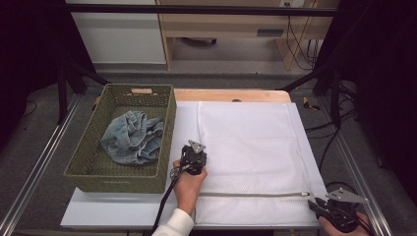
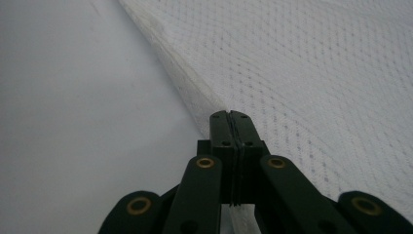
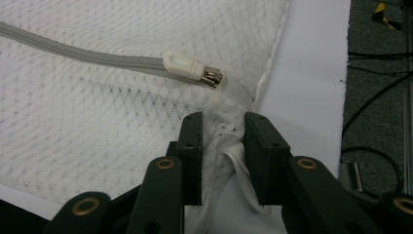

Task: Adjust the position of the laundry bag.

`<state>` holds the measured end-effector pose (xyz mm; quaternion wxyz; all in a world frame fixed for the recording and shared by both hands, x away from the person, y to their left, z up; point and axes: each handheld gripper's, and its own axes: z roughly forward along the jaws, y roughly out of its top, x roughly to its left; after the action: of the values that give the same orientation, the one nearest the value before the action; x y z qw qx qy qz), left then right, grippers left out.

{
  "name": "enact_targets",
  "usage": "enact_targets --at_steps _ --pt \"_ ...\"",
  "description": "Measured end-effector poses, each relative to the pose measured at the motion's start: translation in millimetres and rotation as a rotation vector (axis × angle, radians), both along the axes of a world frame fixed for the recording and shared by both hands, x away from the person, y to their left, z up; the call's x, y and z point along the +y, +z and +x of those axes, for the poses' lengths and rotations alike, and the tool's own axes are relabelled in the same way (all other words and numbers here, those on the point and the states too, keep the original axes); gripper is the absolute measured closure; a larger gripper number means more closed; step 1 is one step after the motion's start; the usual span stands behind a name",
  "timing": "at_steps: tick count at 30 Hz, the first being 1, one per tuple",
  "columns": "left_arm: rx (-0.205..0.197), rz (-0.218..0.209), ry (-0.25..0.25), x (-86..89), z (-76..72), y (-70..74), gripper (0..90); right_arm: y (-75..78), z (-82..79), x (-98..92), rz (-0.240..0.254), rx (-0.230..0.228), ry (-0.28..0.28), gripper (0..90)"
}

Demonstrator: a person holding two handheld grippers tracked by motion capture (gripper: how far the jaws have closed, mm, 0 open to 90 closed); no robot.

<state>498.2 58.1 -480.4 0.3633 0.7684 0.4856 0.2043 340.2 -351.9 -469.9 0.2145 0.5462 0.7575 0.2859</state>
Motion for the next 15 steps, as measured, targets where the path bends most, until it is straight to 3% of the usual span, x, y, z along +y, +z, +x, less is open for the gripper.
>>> enact_targets --at_steps 15 --pt "0.002 0.001 0.007 -0.4 -0.7 -0.3 89.8 0.4 -0.6 4.4 -0.011 0.003 0.018 85.2"
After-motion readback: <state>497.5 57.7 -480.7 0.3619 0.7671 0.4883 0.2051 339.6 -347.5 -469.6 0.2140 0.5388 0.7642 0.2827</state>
